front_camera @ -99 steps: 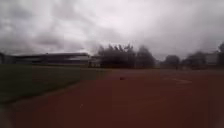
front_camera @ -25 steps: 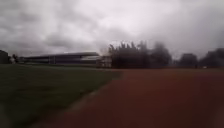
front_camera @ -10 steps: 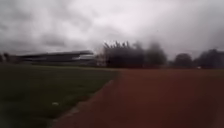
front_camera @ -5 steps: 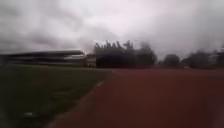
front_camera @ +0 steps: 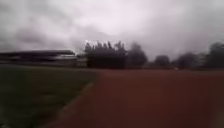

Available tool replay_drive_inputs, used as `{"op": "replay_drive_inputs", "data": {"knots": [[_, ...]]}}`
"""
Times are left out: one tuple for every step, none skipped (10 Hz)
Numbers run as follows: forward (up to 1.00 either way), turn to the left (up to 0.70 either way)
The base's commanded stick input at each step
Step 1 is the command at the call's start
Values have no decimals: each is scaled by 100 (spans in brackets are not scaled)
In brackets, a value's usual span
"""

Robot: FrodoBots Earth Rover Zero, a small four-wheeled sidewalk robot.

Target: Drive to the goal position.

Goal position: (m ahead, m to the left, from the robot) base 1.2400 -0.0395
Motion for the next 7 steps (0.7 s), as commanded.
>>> {"op": "replay_drive_inputs", "data": {"knots": [[70,0],[70,0],[70,0],[70,0],[70,0],[70,0],[70,0]]}}
